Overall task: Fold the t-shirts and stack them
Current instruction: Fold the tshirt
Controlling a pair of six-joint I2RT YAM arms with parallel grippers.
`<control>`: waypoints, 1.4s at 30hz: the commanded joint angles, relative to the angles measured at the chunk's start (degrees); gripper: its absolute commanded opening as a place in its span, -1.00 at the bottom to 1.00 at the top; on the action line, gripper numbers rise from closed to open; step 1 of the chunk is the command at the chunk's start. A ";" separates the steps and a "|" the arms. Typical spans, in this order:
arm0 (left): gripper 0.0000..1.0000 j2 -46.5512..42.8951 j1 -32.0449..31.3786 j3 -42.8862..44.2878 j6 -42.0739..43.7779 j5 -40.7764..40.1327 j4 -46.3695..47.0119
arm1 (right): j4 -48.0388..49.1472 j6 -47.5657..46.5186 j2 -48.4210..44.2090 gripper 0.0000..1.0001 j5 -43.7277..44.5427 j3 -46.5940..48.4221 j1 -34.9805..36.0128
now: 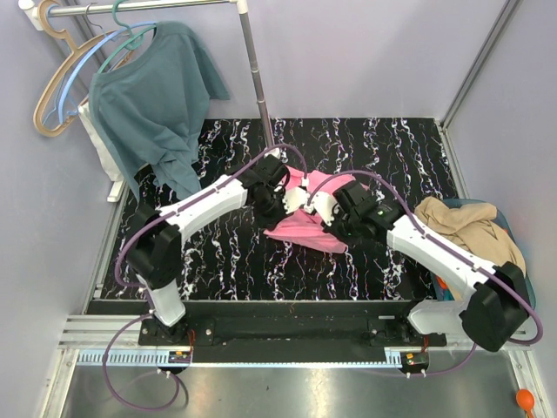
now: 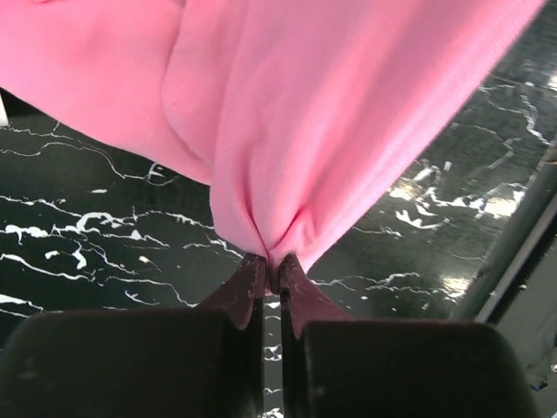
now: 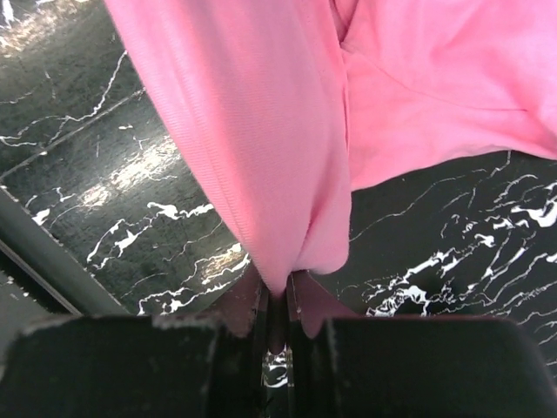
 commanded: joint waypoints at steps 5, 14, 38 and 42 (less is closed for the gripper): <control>-1.00 5.02 1.97 7.25 1.73 -0.96 2.90 | 8.54 -4.26 2.86 -1.00 8.31 -2.24 -0.31; -1.00 10.82 3.38 15.95 2.43 -2.01 3.25 | 10.83 -8.57 6.63 -1.00 11.49 2.33 -4.18; -1.00 25.32 6.19 34.32 5.42 -7.37 5.18 | 14.00 -14.90 22.00 -1.00 8.59 14.28 -14.64; -1.00 27.78 6.63 35.11 5.77 -8.69 6.93 | 16.02 -15.25 25.79 -1.00 8.76 15.51 -15.61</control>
